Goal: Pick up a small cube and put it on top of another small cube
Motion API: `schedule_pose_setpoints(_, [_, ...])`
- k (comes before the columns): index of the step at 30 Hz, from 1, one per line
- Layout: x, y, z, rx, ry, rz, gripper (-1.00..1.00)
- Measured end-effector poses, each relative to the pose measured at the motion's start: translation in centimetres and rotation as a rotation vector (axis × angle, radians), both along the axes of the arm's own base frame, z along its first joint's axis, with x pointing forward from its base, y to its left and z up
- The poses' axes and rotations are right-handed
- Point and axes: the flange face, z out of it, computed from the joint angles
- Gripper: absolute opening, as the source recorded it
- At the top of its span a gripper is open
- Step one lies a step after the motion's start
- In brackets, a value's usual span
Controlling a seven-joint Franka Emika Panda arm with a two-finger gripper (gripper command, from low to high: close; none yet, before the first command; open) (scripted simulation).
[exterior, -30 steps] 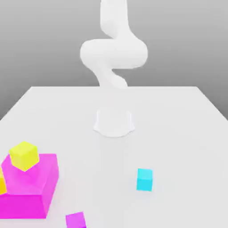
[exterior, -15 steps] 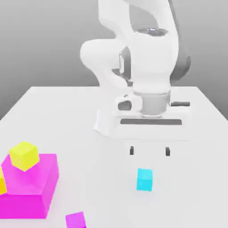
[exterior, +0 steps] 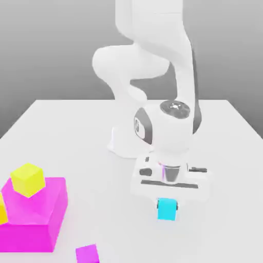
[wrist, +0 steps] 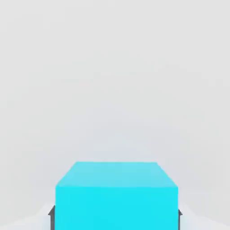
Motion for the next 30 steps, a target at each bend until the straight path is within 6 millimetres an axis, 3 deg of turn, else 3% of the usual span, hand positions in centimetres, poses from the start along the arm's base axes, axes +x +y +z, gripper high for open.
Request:
schedule_pose_setpoints(2, [0.1, 0.0, 0.8, -0.001, 0.000, -0.001, -1.00])
schedule_pose_setpoints(8, [0.0, 0.1, 5.8, -0.002, 0.000, 0.002, -1.00])
schedule_pose_setpoints(9, [1.0, -1.1, 6.4, -0.002, 0.000, -0.031, -1.00])
schedule_pose_setpoints(13, [6.1, -7.7, 8.9, 0.001, 0.002, -0.181, -1.00])
schedule_pose_setpoints(18, [10.9, -18.3, 12.4, 0.004, 0.004, -0.364, -1.00])
schedule_pose_setpoints(22, [12.2, -27.9, 15.8, 0.005, 0.003, -0.507, -1.00])
schedule_pose_setpoints(26, [11.0, -38.0, 19.7, 0.005, 0.000, -0.647, -1.00])
schedule_pose_setpoints(28, [10.9, -39.7, 18.7, 0.005, -0.001, -0.663, -1.00])
schedule_pose_setpoints(30, [11.0, -40.0, 15.6, 0.003, 0.000, -0.665, -1.00])
